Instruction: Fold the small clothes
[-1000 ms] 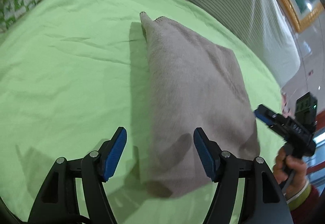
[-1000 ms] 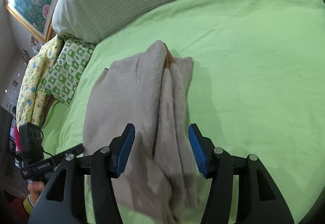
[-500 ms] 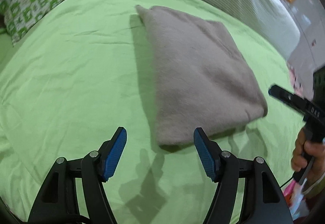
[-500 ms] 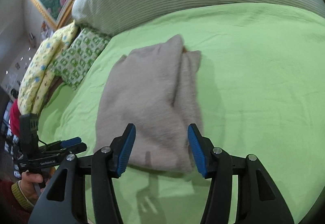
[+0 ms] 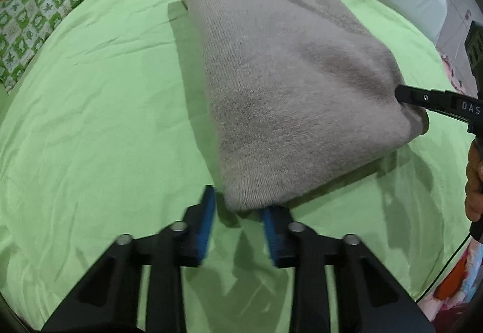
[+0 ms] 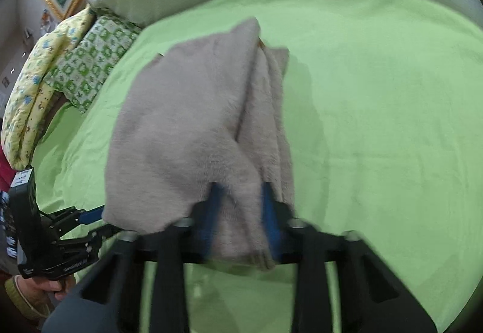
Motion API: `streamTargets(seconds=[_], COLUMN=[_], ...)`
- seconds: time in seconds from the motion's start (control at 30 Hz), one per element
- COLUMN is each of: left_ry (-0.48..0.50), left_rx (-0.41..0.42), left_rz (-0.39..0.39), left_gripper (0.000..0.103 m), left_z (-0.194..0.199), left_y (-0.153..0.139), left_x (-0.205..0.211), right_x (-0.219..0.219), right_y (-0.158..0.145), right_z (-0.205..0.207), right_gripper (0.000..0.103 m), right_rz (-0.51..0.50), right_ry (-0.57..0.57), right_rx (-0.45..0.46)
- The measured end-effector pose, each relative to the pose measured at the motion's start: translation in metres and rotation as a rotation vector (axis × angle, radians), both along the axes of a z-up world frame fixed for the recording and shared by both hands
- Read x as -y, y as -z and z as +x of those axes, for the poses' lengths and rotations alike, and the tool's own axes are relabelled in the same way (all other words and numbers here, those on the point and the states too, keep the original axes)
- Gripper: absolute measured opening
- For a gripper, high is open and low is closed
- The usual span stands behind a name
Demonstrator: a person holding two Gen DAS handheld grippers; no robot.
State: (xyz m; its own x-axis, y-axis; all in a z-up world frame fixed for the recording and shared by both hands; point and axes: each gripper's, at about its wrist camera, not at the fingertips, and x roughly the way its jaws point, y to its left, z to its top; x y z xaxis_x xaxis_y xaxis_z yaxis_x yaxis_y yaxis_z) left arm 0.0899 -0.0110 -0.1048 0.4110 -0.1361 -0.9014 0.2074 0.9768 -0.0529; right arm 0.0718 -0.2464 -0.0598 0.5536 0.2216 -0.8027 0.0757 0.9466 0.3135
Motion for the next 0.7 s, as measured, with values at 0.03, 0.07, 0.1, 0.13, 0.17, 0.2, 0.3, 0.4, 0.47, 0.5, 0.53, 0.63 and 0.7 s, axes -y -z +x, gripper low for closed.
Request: streamTargets(seconds=[0.03,0.07,0.1,0.13,0.17,0.2,0.3,0.4,0.47,0.5,0.53,0.63,0.7], left_ry=[-0.004,-0.007,-0.008,-0.007,-0.006,-0.004,-0.008,-0.029,-0.035,-0.037,-0.040,-0.060,-0.071], left_rx=[0.002,0.006,0.015,0.022,0.023,0.020,-0.007,-0.015,-0.020,-0.024,-0.031,-0.041,-0.033], left_rz=[-0.012,-0.014,-0.017,-0.022,-0.025,-0.025,-0.006,-0.021,-0.018,-0.015,-0.015,-0.027,-0.056], left_gripper=[0.019,0.018,0.017,0.016,0.016,0.016,0.016,0.016,0.018,0.019,0.020,0.021,0.026], left_z=[0.000,0.000,-0.001,-0.003,-0.004,-0.005,-0.006,-0.005,-0.007,-0.008,-0.009,-0.013,-0.020], left_y=[-0.002,-0.003,-0.007,-0.010,-0.010,-0.009,0.003,0.006,0.005,0.005,0.005,-0.001,-0.012], left_x=[0.000,0.000,0.000,0.000,0.000,0.001,0.001,-0.003,-0.005,-0.005,-0.006,-0.013,-0.019], right_x=[0.001,0.002,0.005,0.008,0.012,0.014,0.019,0.021,0.021,0.020,0.020,0.021,0.024], right_y=[-0.001,-0.005,-0.011,-0.015,-0.019,-0.017,0.008,0.022,0.019,0.018,0.017,0.009,-0.001], right_z=[-0.001,-0.003,-0.007,-0.009,-0.013,-0.014,-0.011,-0.010,-0.011,-0.012,-0.012,-0.018,-0.025], right_gripper=[0.008,0.008,0.007,0.007,0.007,0.007,0.006,0.006,0.007,0.010,0.011,0.011,0.011], right_rz=[0.000,0.003,0.010,0.016,0.017,0.008,-0.007,0.014,0.016,0.016,0.018,0.018,0.032], right_ry=[-0.006,-0.008,0.000,0.009,0.023,0.027,0.032,0.045,0.054,0.049,0.046,0.047,0.066], right_rx=[0.005,0.020,0.040,0.051,0.063,0.056,-0.011,-0.040,-0.035,-0.037,-0.041,-0.033,-0.010])
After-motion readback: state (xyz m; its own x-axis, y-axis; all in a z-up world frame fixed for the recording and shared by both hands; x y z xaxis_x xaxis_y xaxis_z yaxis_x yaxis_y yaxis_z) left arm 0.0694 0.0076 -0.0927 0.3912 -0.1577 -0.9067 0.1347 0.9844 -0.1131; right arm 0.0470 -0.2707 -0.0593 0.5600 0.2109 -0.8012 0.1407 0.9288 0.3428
